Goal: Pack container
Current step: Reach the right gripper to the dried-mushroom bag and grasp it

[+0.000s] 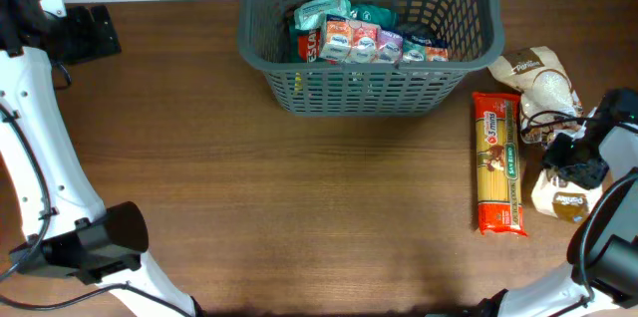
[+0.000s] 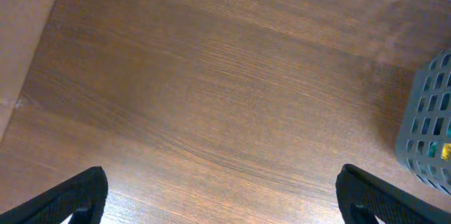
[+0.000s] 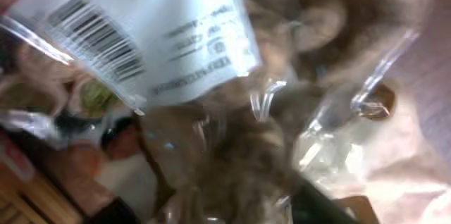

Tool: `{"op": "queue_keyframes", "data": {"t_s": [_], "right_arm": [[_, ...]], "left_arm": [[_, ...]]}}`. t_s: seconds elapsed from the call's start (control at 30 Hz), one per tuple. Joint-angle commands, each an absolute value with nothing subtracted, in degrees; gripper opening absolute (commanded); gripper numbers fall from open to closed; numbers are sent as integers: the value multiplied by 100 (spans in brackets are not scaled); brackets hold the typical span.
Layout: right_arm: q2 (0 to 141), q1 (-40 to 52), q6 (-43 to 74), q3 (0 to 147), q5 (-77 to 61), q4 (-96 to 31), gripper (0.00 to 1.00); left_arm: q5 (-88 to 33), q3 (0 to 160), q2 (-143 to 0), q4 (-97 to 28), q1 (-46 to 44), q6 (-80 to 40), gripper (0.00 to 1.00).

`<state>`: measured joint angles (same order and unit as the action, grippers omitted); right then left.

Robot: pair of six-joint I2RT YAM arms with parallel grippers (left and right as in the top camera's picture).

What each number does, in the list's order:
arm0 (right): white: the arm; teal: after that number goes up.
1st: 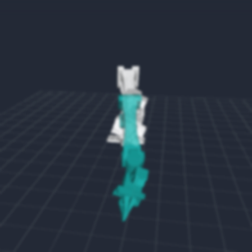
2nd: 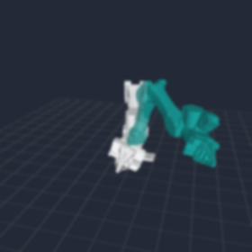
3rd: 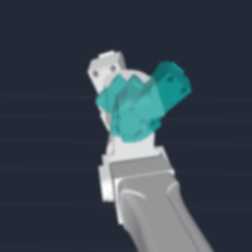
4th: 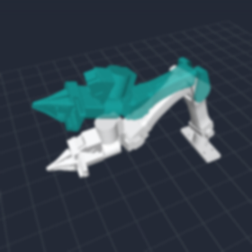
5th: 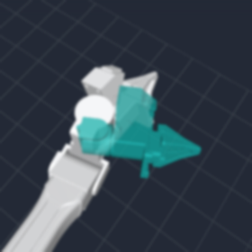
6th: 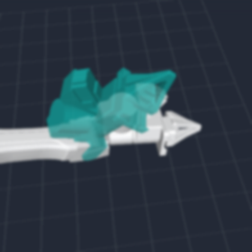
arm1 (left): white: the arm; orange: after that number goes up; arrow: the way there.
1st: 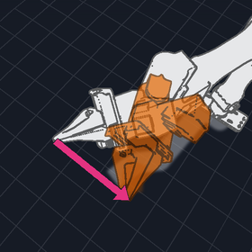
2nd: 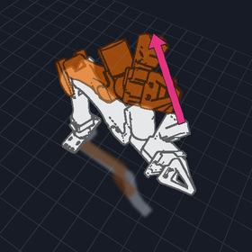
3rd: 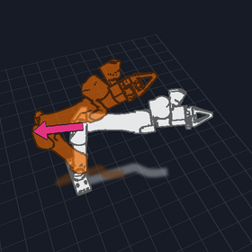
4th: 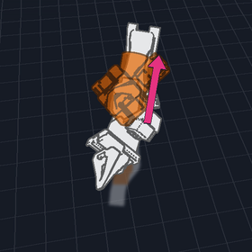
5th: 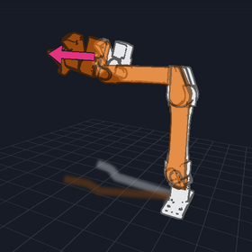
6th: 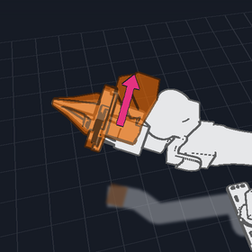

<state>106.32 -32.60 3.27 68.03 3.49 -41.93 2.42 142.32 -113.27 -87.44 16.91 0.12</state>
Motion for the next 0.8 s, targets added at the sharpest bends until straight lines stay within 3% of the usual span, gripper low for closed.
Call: {"op": "queue_keyframes", "data": {"t_s": [0.0,0.03,0.07,0.3,0.57,0.77], "right_arm": [[10774,-3269,502,6871,244,-4202,17],[10772,-3271,504,6871,185,-4202,6],[10772,-3271,519,6899,163,-4261,4],[10613,-3271,703,7717,64,-4958,4],[10158,-3269,982,9784,54,-6305,4],[9806,-3183,921,11605,-1055,-7371,4]], "left_arm": [[281,14226,-11351,-8750,1710,-64,99],[283,14226,-11351,-8750,1710,-64,99],[283,14226,-11351,-8750,1710,-64,99],[281,14226,-11351,-8750,1710,-64,99],[283,14226,-11351,-8750,1710,-64,99],[283,14226,-11351,-8750,1710,-64,99]]}}
